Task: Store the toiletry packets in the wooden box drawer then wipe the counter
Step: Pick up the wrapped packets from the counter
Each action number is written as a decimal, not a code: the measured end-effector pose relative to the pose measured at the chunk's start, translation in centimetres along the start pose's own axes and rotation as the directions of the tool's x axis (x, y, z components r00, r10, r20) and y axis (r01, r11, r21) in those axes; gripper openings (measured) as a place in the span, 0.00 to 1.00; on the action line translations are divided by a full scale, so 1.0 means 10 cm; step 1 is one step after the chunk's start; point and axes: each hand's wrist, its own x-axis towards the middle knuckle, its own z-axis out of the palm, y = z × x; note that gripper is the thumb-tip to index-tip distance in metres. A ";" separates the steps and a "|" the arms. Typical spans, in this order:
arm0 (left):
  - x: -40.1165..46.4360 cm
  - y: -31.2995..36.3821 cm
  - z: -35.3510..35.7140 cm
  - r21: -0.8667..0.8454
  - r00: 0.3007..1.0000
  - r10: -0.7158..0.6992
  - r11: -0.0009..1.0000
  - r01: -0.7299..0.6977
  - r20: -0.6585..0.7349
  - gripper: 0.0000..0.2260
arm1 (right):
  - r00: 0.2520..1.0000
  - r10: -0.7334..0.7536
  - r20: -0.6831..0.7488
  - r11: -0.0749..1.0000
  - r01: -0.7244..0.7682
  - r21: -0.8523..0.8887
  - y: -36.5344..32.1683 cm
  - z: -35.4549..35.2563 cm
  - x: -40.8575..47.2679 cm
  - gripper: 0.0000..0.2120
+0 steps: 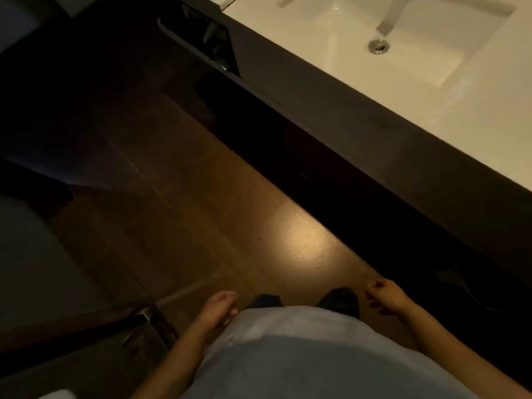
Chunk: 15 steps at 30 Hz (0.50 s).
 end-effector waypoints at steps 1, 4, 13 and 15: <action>0.02 0.01 -0.16 0.007 1.000 0.011 1.000 -0.011 0.000 0.05 | 1.000 -0.010 -0.007 1.000 0.010 -0.008 -0.03 0.15 0.01 0.11; 0.15 0.10 -0.65 0.015 0.998 0.043 0.999 -0.042 -0.049 0.05 | 0.997 0.051 -0.060 0.996 -0.055 -0.063 -0.18 0.53 -0.02 0.17; 0.58 0.48 -1.71 -0.144 0.988 0.084 0.984 -0.102 -0.128 0.13 | 0.995 0.099 -0.024 0.993 -0.100 -0.065 -1.17 1.09 0.04 0.10; 0.71 0.56 -1.85 -0.166 0.989 0.059 0.983 -0.082 -0.137 0.13 | 0.998 0.067 0.022 0.989 -0.063 -0.136 -1.54 1.19 0.17 0.10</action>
